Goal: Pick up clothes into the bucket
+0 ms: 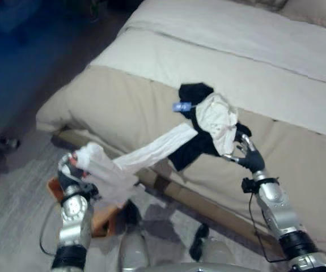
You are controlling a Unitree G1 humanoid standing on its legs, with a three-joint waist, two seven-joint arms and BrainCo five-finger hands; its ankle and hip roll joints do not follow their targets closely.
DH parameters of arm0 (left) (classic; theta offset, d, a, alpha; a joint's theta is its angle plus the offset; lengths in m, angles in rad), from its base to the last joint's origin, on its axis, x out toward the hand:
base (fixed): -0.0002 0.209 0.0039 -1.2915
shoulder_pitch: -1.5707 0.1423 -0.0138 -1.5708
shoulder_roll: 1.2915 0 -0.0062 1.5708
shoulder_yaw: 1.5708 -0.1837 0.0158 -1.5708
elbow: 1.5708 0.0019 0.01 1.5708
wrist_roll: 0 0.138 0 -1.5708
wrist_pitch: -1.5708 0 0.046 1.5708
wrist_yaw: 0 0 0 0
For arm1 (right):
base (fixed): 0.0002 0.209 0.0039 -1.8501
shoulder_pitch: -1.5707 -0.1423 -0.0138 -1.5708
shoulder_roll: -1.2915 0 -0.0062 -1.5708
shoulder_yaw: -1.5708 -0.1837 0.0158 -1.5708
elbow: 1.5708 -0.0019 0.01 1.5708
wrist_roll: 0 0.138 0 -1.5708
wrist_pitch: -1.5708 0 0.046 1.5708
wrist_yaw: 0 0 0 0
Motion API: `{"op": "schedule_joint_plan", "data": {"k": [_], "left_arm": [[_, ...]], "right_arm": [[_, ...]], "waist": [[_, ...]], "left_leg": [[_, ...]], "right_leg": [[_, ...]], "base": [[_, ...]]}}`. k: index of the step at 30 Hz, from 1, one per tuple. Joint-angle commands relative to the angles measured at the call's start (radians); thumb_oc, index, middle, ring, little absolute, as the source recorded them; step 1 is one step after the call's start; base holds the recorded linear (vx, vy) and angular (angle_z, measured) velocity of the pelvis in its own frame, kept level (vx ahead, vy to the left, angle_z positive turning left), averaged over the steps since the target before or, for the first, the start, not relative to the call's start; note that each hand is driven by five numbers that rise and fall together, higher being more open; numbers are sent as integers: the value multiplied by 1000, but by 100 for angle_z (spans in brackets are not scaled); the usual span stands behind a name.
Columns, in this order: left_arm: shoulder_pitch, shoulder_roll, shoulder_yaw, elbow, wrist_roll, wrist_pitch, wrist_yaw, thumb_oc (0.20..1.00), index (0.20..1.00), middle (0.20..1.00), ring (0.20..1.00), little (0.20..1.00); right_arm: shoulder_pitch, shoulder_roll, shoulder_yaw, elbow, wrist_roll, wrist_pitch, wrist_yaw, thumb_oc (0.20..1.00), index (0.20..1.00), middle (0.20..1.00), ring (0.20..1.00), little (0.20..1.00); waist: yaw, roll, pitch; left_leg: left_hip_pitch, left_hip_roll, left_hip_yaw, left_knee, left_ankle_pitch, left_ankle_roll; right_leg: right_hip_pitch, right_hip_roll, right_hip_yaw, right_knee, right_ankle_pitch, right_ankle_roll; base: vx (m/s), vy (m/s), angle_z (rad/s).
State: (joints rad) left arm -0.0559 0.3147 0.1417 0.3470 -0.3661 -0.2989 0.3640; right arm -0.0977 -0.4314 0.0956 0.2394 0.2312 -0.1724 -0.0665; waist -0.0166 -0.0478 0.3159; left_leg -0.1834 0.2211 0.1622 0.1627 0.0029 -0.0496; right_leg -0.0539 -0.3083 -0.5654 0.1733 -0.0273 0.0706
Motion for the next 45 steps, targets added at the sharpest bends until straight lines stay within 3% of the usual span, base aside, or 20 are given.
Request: {"op": "schedule_joint_plan", "data": {"k": [1, 4, 7, 9, 10, 13, 14, 15, 16, 17, 20, 22, 29, 35, 45], "left_arm": [[-68, 81, 56, -82, 28, -84, 28, 200, 200, 200, 200, 200], [-89, 96, 39, -80, 30, -82, 37, 200, 200, 200, 200, 200], [-73, 91, 42, -96, 38, -77, 41, 200, 200, 200, 200, 200], [-67, 93, 45, -112, 43, -76, 39, 200, 200, 200, 200, 200], [-64, 104, 54, -121, 61, -81, 56, 200, 200, 200, 200, 200], [-88, 118, 54, -115, 76, -83, 83, 200, 200, 200, 200, 200], [-127, 141, 39, -112, 98, -93, 119, 200, 200, 200, 200, 200], [-143, 151, 33, -113, 111, -96, 140, 200, 200, 200, 200, 200], [-144, 151, 32, -113, 111, -96, 141, 200, 200, 200, 200, 200], [-157, 168, 58, -134, 139, -104, 189, 200, 200, 200, 200, 200], [-167, 191, 100, -153, 157, -103, 245, 200, 200, 200, 200, 200], [-178, 206, 129, -150, 151, -100, 266, 200, 200, 200, 200, 200], [-278, 268, 133, -18, 89, -83, 296, 200, 200, 200, 200, 200], [-494, 440, 26, 227, 20, -64, 297, 200, 200, 200, 200, 200], [-718, 537, -129, 341, -14, -62, 317, 200, 200, 200, 200, 200]], "right_arm": [[-31, -9, 21, -35, 29, -40, -12, 1000, 1000, 1000, 1000, 1000], [-26, -15, 25, -32, 32, -29, -12, 1000, 1000, 1000, 1000, 1000], [-35, -7, 27, -29, 34, -21, -12, 1000, 1000, 1000, 1000, 1000], [-37, -2, 29, -34, 41, -20, -8, 1000, 1000, 1000, 1000, 1000], [-47, 6, 46, -32, 39, -18, -2, 1000, 1000, 1000, 1000, 1000], [-59, 19, 67, -34, 32, -18, -10, 1000, 1000, 1000, 1000, 1000], [-61, 31, 84, -44, 40, -25, -14, 1000, 1000, 1000, 1000, 1000], [-65, 36, 96, -42, 47, -28, -20, 1000, 1000, 1000, 1000, 1000], [-66, 36, 95, -42, 47, -28, -20, 1000, 1000, 1000, 1000, 1000], [-88, 52, 122, -22, 51, -32, -23, 1000, 1000, 1000, 1000, 1000], [-120, 66, 155, 10, 48, -33, -32, 1000, 1000, 1000, 1000, 1000], [-132, 63, 164, 9, 47, -31, -32, 1000, 1000, 1000, 1000, 1000], [-129, 51, 183, 6, 48, -35, -26, 1000, 1000, 1000, 1000, 1000], [-166, 44, 245, 2, 56, -57, -44, 1000, 1000, 1000, 1000, 1000], [-217, 52, 306, 5, 67, -89, -82, 1000, 1000, 1000, 1000, 1000]], "waist": [[-40, 23, -36], [-39, 30, -23], [-32, 12, -2], [-31, 2, 4], [-20, -13, 25], [-23, -21, 47], [-41, -20, 51], [-43, -18, 51], [-42, -18, 48], [-18, -30, 46], [6, -49, 64], [12, -54, 78], [8, -66, 146], [-22, -65, 195], [-53, -80, 204]], "left_leg": [[124, 88, -21, -77, 37, -107], [124, 77, -8, -118, 49, -110], [97, 30, -6, -60, 1, -81], [76, 11, -11, -19, -23, -70], [40, -21, -21, 48, -66, -50], [3, -52, -39, 91, -80, -37], [-52, -71, -79, 135, -83, -26], [-68, -71, -87, 151, -90, -28], [-71, -71, -86, 149, -85, -28], [-91, -64, -82, 146, -82, -38], [-133, -44, -98, 135, -50, -57], [-151, -33, -108, 117, -22, -69], [-212, -33, -138, 86, 22, -79], [-288, -35, -140, 75, 49, -75], [-406, -39, -130, 108, 40, -62]], "right_leg": [[-18, -6, 29, 78, -30, 84], [-22, -46, 19, 91, 6, 110], [-29, -99, 31, 73, 80, 122], [-30, -113, 41, 66, 94, 127], [-36, -151, 62, 79, 120, 140], [-48, -175, 110, 106, 155, 156], [-80, -141, 270, 135, 140, 162], [-82, -111, 327, 136, 109, 158], [-86, -111, 328, 134, 113, 157], [-65, -99, 292, 47, 88, 141], [-44, -64, 253, -33, 90, 148], [-47, -45, 242, -50, 86, 151], [-121, -49, 213, 0, 79, 151], [-217, -62, 216, 28, 104, 163], [-362, -76, 240, 71, 126, 170]], "base": [[66, 111, 67], [11, 213, 58], [1, 281, 50], [-7, 206, 5], [31, 230, 4], [-5, 150, 12], [3, 73, 38], [-2, 72, 65], [-20, 42, 74], [-48, -19, 38], [-100, -78, -28], [-87, -65, 10], [-84, -30, 8], [-85, 24, 10], [-17, 11, 1]]}}
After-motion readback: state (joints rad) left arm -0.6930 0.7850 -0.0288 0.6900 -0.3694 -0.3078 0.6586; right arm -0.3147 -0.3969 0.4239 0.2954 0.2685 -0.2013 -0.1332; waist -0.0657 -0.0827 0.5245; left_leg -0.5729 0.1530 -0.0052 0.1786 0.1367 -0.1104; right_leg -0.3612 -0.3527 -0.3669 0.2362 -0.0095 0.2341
